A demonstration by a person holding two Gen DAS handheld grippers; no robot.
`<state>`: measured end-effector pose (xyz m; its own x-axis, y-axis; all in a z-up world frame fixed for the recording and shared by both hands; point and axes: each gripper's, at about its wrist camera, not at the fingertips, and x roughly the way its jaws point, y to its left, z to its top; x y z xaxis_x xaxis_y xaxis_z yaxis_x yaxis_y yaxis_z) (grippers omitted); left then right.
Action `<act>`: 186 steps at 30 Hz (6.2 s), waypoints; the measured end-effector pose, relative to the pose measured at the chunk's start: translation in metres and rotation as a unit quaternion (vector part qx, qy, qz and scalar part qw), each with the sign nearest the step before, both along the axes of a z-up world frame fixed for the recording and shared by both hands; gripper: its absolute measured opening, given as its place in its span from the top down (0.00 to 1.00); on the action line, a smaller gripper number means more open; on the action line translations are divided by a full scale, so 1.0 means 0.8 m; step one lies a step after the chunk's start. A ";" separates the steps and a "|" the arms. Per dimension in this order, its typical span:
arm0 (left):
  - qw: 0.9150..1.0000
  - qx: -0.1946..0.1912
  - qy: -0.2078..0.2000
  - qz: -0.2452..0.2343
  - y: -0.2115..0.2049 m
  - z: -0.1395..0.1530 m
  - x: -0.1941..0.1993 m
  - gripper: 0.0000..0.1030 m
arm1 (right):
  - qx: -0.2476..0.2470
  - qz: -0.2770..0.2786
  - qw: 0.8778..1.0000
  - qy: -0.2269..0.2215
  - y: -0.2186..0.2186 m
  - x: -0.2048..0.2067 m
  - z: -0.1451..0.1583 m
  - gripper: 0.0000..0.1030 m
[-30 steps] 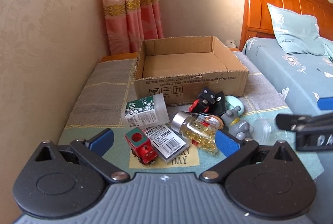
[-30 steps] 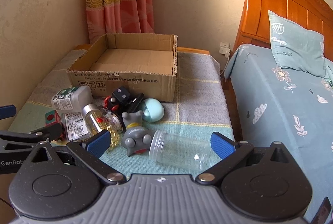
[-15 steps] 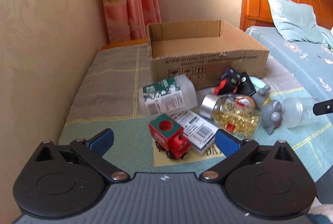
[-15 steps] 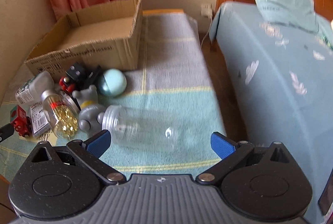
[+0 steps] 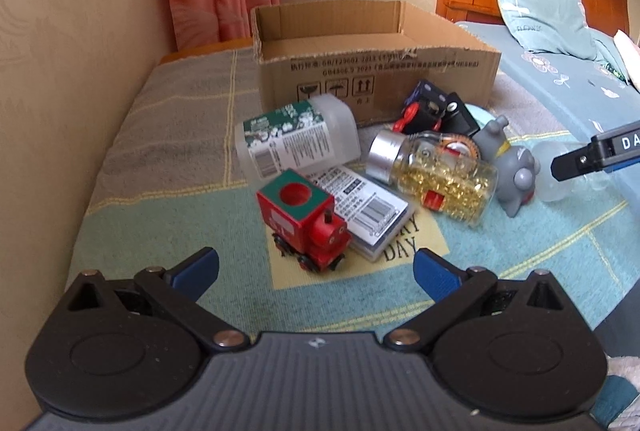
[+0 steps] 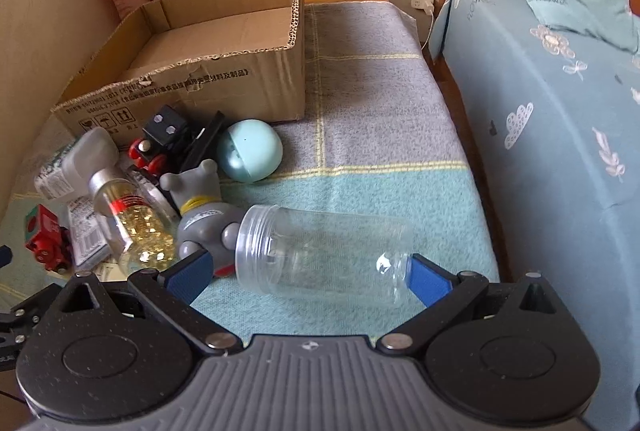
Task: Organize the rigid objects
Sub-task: 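Move the left gripper to the red S.L toy train while the right gripper approaches the clear plastic jar, then close the left gripper on the red train and lift while the right gripper grasps the clear jar, then carry the train and jar into the cardboard box and open both grippers to release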
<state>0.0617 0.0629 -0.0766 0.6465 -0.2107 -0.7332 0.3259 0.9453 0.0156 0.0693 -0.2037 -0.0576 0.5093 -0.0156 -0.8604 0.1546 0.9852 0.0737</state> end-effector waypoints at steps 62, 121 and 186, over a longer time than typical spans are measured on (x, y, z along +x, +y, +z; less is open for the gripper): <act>0.985 -0.019 0.007 0.172 0.052 -0.015 0.009 0.30 | -0.048 0.095 0.994 -0.020 0.003 -0.029 -0.050 0.00; 0.996 -0.021 0.025 0.085 0.021 -0.014 0.021 0.52 | -0.109 0.066 0.991 -0.026 0.002 0.005 -0.025 0.07; 0.993 -0.001 -0.112 -0.037 -0.073 0.140 0.158 0.02 | -0.060 0.185 0.972 -0.134 -0.004 0.105 0.122 0.07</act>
